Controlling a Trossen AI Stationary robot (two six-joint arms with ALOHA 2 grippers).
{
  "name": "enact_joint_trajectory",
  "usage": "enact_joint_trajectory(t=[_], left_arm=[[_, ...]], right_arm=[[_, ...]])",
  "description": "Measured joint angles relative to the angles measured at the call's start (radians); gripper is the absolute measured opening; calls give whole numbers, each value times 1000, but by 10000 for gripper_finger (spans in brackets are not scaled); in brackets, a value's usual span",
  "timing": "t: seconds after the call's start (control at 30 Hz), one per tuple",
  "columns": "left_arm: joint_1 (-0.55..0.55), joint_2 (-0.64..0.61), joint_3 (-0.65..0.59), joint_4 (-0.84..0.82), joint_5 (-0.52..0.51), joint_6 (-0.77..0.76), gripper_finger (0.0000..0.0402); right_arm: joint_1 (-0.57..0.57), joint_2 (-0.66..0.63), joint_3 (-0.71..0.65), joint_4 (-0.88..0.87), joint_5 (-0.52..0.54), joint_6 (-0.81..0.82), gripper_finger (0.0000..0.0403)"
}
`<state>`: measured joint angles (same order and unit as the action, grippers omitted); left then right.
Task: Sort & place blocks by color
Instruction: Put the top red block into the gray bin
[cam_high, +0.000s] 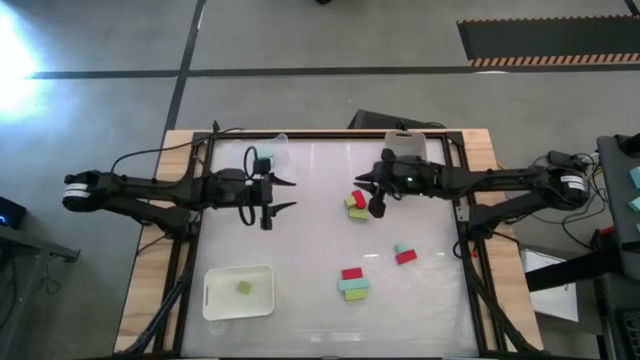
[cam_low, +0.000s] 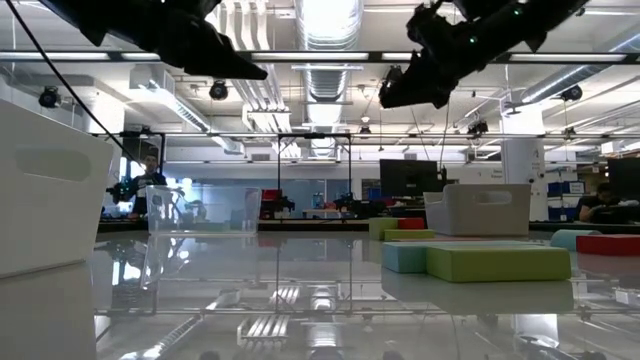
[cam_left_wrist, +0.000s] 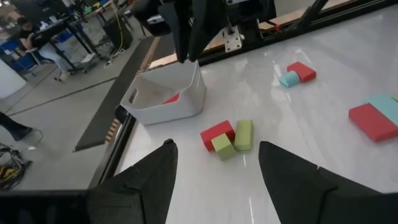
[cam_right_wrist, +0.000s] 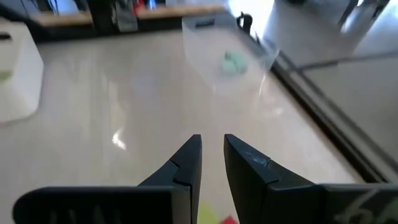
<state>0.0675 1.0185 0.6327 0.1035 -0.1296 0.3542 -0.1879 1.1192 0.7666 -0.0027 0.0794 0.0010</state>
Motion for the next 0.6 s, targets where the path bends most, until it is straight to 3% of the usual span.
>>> enact_joint_trajectory(t=[0.37, 0.6], left_arm=[[1, 3, 0, 1, -3, 1, 209], [1, 3, 0, 0, -3, -5, 209]], right_arm=[[0, 184, 236, -424, 41, 40, 59], [0, 278, 289, -474, 54, 41, 59]])
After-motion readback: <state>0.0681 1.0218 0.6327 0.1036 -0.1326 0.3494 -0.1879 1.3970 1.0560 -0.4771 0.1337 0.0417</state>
